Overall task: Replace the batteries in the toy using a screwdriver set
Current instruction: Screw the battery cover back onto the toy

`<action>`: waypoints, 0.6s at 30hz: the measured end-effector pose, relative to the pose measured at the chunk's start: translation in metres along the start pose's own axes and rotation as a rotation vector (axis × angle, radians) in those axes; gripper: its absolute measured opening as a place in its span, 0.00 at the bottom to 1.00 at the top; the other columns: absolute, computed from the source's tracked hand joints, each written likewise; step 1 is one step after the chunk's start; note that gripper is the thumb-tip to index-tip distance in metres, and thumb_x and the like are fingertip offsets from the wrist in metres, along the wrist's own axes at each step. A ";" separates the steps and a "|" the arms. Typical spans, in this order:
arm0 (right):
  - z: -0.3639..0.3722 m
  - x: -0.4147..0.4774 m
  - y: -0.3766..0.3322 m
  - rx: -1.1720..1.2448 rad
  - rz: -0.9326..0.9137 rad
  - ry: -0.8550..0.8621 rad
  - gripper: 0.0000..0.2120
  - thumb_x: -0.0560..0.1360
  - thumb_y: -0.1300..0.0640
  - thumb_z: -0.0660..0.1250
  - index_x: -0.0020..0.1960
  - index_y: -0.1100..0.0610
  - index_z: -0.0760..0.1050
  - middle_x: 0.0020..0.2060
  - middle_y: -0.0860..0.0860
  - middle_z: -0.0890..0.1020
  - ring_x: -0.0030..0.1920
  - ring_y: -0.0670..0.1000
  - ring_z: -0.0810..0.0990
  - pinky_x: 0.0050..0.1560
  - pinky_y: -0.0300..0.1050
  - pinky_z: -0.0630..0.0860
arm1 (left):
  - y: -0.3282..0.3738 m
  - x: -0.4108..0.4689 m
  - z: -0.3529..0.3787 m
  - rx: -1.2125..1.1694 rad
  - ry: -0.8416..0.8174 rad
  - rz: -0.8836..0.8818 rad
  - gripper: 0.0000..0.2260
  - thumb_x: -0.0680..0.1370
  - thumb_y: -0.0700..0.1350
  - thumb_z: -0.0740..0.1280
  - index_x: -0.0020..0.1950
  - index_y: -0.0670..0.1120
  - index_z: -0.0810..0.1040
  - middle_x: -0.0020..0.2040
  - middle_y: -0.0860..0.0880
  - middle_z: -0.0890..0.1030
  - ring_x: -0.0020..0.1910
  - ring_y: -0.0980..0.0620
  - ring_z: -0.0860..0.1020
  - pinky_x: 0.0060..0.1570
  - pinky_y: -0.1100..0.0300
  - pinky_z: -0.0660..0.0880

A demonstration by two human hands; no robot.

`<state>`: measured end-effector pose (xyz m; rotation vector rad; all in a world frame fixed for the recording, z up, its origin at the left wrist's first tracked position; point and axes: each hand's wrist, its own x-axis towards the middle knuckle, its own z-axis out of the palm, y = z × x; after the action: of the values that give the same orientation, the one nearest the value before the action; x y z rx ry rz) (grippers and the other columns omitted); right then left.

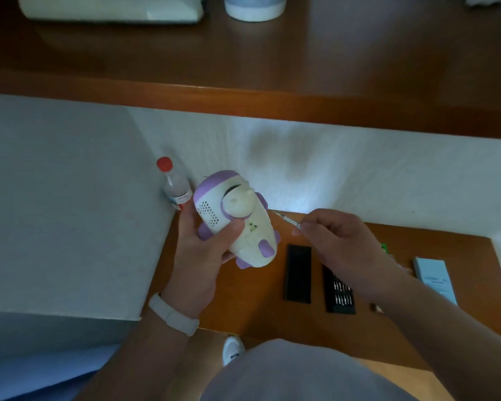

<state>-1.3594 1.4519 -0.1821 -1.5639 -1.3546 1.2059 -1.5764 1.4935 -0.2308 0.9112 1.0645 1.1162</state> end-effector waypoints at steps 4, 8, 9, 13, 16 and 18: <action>-0.007 -0.012 -0.015 -0.133 -0.085 0.018 0.10 0.77 0.50 0.65 0.38 0.48 0.78 0.23 0.42 0.71 0.23 0.41 0.66 0.24 0.32 0.65 | 0.014 -0.011 0.015 0.052 0.091 0.056 0.45 0.63 0.54 0.82 0.76 0.57 0.63 0.66 0.51 0.79 0.65 0.45 0.79 0.51 0.43 0.83; -0.012 -0.023 -0.025 -0.327 -0.221 0.045 0.09 0.74 0.46 0.62 0.40 0.46 0.79 0.27 0.44 0.76 0.25 0.43 0.72 0.25 0.34 0.67 | 0.019 -0.020 0.025 0.044 0.119 0.100 0.45 0.65 0.53 0.81 0.77 0.57 0.61 0.65 0.51 0.80 0.64 0.45 0.80 0.52 0.42 0.83; -0.013 -0.025 -0.027 -0.398 -0.281 0.062 0.09 0.75 0.46 0.62 0.41 0.46 0.79 0.27 0.44 0.76 0.27 0.45 0.73 0.26 0.34 0.68 | 0.019 -0.022 0.027 0.038 0.113 0.105 0.44 0.66 0.53 0.81 0.76 0.57 0.62 0.65 0.51 0.80 0.64 0.44 0.80 0.50 0.44 0.83; -0.015 -0.030 -0.032 -0.595 -0.437 0.104 0.14 0.78 0.44 0.58 0.45 0.48 0.80 0.27 0.42 0.72 0.29 0.48 0.73 0.26 0.34 0.64 | 0.020 -0.026 0.033 0.037 0.114 0.123 0.41 0.65 0.53 0.79 0.75 0.55 0.64 0.62 0.52 0.82 0.60 0.46 0.83 0.44 0.52 0.84; -0.017 -0.031 -0.035 -0.622 -0.497 0.145 0.17 0.78 0.43 0.57 0.44 0.50 0.81 0.28 0.43 0.73 0.27 0.47 0.71 0.26 0.36 0.65 | 0.020 -0.028 0.038 0.042 0.126 0.148 0.42 0.65 0.54 0.80 0.75 0.55 0.64 0.62 0.50 0.82 0.60 0.44 0.83 0.47 0.48 0.84; -0.017 -0.032 -0.037 -0.623 -0.523 0.163 0.18 0.78 0.43 0.57 0.44 0.51 0.82 0.28 0.45 0.75 0.27 0.48 0.72 0.24 0.42 0.68 | 0.021 -0.028 0.041 0.042 0.135 0.168 0.43 0.65 0.53 0.80 0.76 0.55 0.62 0.61 0.51 0.83 0.60 0.44 0.83 0.50 0.45 0.83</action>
<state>-1.3544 1.4283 -0.1366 -1.5058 -1.9795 0.3404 -1.5449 1.4683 -0.1955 0.9833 1.1406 1.3142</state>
